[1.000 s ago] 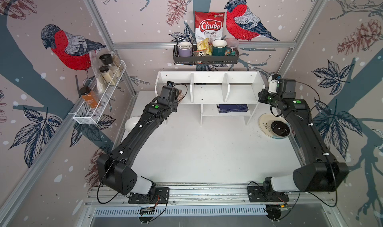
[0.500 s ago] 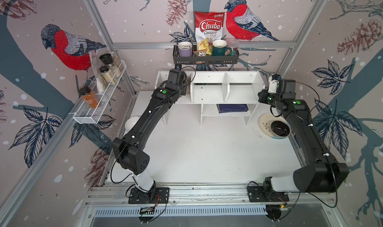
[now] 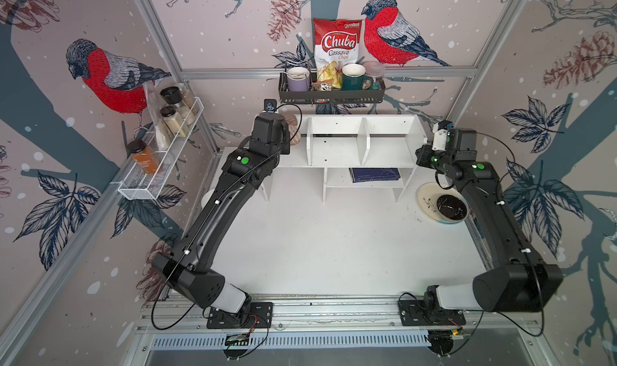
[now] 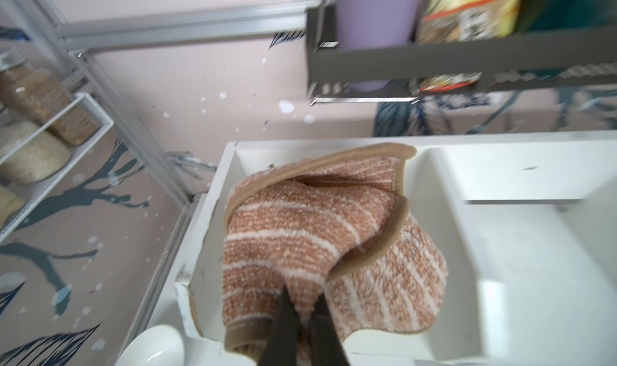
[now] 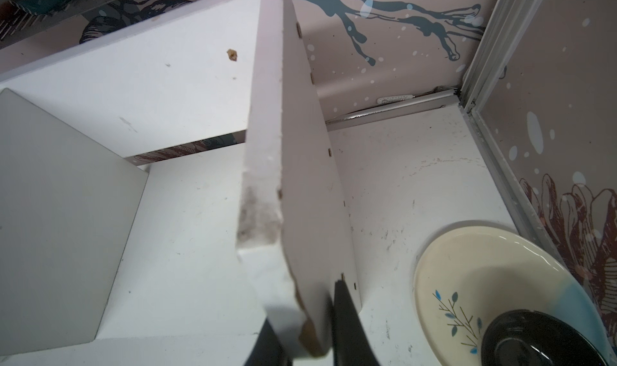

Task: Wipe the bookshelf clean with a cloth
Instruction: Wipe the dust from the shelf.

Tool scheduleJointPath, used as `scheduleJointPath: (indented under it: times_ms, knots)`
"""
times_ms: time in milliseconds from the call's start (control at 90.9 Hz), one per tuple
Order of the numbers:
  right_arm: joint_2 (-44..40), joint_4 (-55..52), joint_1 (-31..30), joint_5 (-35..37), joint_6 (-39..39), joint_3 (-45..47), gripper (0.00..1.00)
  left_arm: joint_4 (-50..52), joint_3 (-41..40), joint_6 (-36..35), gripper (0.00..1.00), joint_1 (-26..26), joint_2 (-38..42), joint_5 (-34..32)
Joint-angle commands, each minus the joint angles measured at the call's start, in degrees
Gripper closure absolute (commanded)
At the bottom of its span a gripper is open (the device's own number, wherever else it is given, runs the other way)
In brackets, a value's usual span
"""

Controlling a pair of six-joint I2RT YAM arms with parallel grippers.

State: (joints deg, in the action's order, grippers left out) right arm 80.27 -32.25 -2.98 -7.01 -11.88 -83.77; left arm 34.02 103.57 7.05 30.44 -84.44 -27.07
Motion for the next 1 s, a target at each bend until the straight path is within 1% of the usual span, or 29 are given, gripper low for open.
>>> scheduleJointPath:
  times_ms: [0, 44, 110, 209, 330, 418, 517, 638, 792, 836, 913, 990]
  knots:
    - [0.58, -2.67, -0.09, -8.22, -7.74, -0.10, 1.00, -5.34, 1.63, -0.51, 1.00, 5.30, 0.37, 0.58]
    - [0.78, -2.77, -0.09, -8.31, -7.85, -0.27, 1.00, -4.77, 2.91, -0.75, 1.00, 7.90, -1.59, 0.65]
    - [0.78, -2.96, -0.15, -8.37, -7.89, -0.58, 1.00, -3.62, 5.40, -0.30, 1.00, 10.04, -4.52, 1.61]
    - [0.53, -3.08, -0.18, -8.46, -7.98, -0.35, 1.00, -2.79, 8.16, 0.57, 1.00, 11.63, -9.44, 1.62]
    - [-0.16, -2.89, -0.18, -8.43, -8.20, 0.49, 1.00, -3.32, 9.47, 0.55, 1.00, 13.42, -14.42, 2.92]
    - [-0.44, -2.64, -0.18, -8.26, -8.16, 0.81, 1.00, -1.74, 11.30, 0.43, 1.00, 14.58, -18.62, 1.79]
    - [-0.36, -2.77, -0.10, -8.22, -8.24, 0.64, 1.00, 0.55, 12.74, 0.70, 1.00, 15.40, -22.57, -1.56]
    - [-0.61, -2.75, -0.02, -8.72, -8.38, 0.42, 1.00, 1.95, 12.60, 1.78, 1.00, 15.53, -25.54, -5.57]
    - [-1.40, -2.04, -0.09, -9.56, -8.64, 1.15, 1.00, 1.29, 14.22, 3.25, 1.00, 15.53, -28.97, -4.82]
    - [-1.52, -1.80, -0.02, -9.44, -8.67, 1.50, 1.00, 1.93, 16.61, 3.71, 1.00, 15.59, -30.76, -4.29]
    - [-1.57, -1.85, 0.14, -9.47, -8.74, 1.85, 1.00, 4.27, 23.15, 4.32, 1.00, 15.59, -35.03, -3.15]
    - [-1.86, -1.81, 0.33, -10.06, -9.09, 2.17, 1.00, 7.37, 32.27, 4.27, 1.00, 15.49, -39.39, -3.97]
